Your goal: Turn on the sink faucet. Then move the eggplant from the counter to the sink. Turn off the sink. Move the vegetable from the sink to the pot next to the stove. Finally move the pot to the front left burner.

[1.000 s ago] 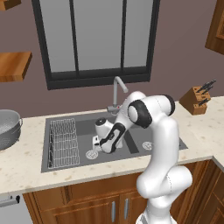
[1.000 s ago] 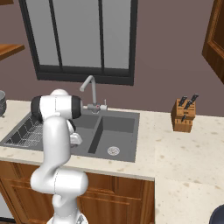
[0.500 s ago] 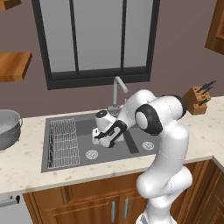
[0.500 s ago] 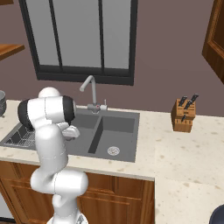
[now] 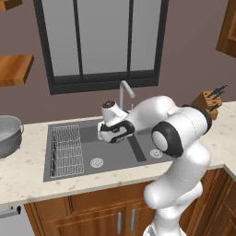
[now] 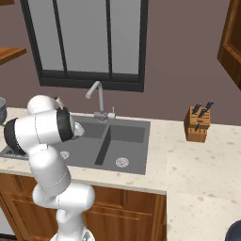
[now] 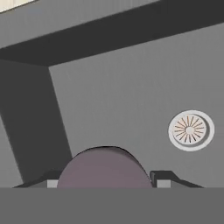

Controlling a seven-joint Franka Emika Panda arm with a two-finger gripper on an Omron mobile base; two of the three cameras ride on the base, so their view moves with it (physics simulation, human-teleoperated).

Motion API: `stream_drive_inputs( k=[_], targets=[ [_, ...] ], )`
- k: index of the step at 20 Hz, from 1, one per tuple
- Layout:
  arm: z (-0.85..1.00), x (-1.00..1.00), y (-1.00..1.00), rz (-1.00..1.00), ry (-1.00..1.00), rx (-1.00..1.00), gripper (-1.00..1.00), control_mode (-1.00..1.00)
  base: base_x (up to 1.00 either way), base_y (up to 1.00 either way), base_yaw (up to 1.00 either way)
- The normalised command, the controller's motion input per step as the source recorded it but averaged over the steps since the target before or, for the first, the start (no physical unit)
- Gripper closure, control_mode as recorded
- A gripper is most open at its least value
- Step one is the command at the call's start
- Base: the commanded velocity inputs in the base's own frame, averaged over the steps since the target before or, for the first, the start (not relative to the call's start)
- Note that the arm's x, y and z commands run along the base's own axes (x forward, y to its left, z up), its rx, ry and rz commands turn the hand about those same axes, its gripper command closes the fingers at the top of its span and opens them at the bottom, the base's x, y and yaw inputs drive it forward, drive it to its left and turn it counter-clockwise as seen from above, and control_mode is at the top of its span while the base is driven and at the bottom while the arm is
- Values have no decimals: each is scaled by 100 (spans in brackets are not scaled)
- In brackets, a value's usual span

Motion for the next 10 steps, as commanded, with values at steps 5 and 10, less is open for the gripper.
stream_drive_inputs(
  k=[5,10],
  targets=[
    [59,-30,0,0,0,0,100,-100,0,0,0],
    [43,-41,0,0,0,0,100,-100,0,0,0]
  ],
)
